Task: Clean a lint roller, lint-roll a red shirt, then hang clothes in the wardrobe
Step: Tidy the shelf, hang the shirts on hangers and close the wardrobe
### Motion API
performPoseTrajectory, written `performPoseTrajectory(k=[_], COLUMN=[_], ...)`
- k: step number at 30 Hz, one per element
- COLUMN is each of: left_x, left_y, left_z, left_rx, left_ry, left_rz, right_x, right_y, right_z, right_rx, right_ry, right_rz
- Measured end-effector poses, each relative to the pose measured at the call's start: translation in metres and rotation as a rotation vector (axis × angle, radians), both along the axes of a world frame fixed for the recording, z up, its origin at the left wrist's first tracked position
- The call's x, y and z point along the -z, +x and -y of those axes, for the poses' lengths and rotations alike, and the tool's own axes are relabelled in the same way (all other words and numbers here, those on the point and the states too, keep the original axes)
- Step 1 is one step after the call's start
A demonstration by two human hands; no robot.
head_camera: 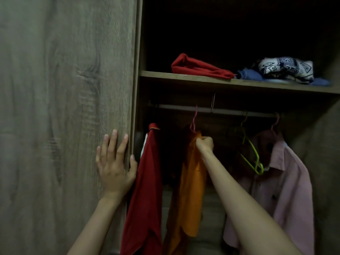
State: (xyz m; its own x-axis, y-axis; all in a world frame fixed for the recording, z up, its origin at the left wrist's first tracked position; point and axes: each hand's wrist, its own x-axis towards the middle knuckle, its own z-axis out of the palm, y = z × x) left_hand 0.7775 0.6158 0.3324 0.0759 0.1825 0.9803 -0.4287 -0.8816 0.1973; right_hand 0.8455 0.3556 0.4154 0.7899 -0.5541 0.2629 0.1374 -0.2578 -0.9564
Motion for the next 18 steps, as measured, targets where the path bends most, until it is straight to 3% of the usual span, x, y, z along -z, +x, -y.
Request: performPoseTrajectory(k=[11,14,18], left_x=[-0.003,-0.021,-0.082], left_y=[-0.01,-0.028,-0.046], left_z=[0.003,0.017,0.05], left_rx=[0.093,0.233,0.389], left_ry=[-0.018,-0.053,0.053], left_rz=[-0.054,-0.018,0.134], right_x=[0.062,0.042,-0.039], right_y=[-0.041,-0.068,-0.105], right_z=[0.013,0.016,0.017], right_rx=[-0.027,0.039,0.149], right_ry=[-0.317,-0.4,-0.567], right_rz=[0.277,0.545,0.93])
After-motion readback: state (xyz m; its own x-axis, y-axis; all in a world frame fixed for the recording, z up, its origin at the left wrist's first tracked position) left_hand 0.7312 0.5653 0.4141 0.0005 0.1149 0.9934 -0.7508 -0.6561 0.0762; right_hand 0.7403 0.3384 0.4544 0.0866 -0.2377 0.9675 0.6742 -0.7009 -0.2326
